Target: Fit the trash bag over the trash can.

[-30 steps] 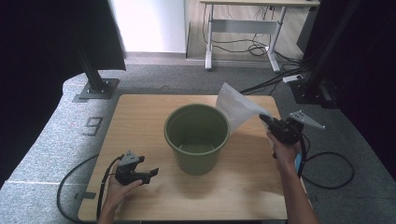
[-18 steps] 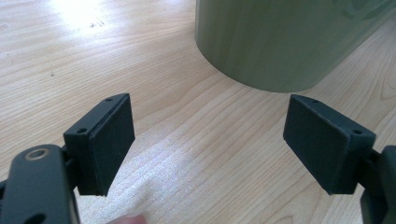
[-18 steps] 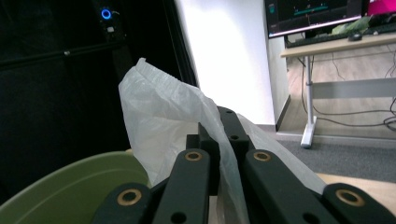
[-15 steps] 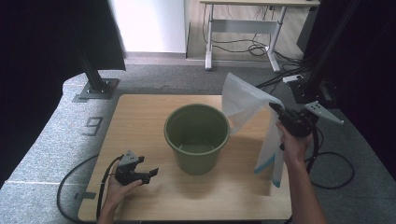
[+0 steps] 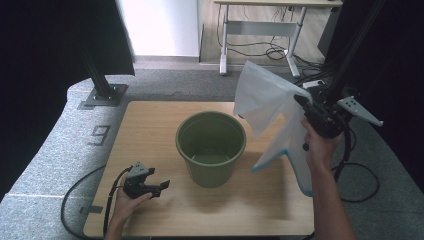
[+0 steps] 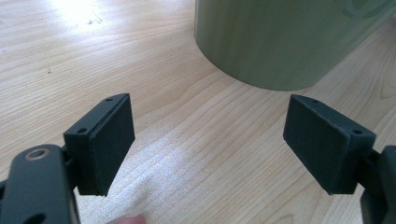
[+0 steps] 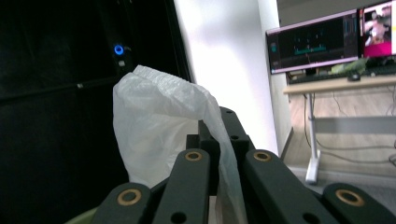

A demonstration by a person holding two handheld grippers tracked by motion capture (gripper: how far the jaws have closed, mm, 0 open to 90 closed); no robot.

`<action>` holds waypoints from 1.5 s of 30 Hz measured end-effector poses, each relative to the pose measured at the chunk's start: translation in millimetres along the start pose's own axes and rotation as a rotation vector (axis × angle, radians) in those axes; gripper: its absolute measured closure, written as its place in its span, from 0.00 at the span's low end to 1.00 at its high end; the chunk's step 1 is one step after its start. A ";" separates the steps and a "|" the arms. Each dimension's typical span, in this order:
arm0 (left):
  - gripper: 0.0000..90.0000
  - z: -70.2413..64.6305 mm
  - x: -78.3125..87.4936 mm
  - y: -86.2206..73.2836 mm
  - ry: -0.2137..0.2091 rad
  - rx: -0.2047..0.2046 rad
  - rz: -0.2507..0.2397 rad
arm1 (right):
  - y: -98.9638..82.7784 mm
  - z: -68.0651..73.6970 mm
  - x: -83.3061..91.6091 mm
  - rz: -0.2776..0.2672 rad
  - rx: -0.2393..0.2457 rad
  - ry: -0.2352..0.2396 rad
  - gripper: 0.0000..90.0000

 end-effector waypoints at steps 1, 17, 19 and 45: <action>0.18 0.0 0.0 0.0 0.000 0.000 0.000 | 0.0 0.0 0.0 0.000 0.000 0.000 0.98; 0.18 1.4 2.6 0.8 0.002 0.002 -0.008 | -18.0 59.8 -8.8 0.034 0.096 0.118 0.98; 0.18 1.5 2.6 0.8 0.002 0.002 -0.008 | -29.8 62.6 -9.4 0.059 0.110 0.123 0.98; 0.27 -16.6 24.4 29.0 0.005 0.018 -0.115 | -130.7 73.4 -7.8 0.252 0.064 0.232 0.98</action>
Point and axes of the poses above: each handheld gripper's, and its own axes: x roughly backward along the jaws, y roughly out of its top, z roughly to its left, the point moved 6 cm from there along -x, roughly forward along the jaws, and after that the axes turned 3 degrees about -z, right-handed, at the moved point
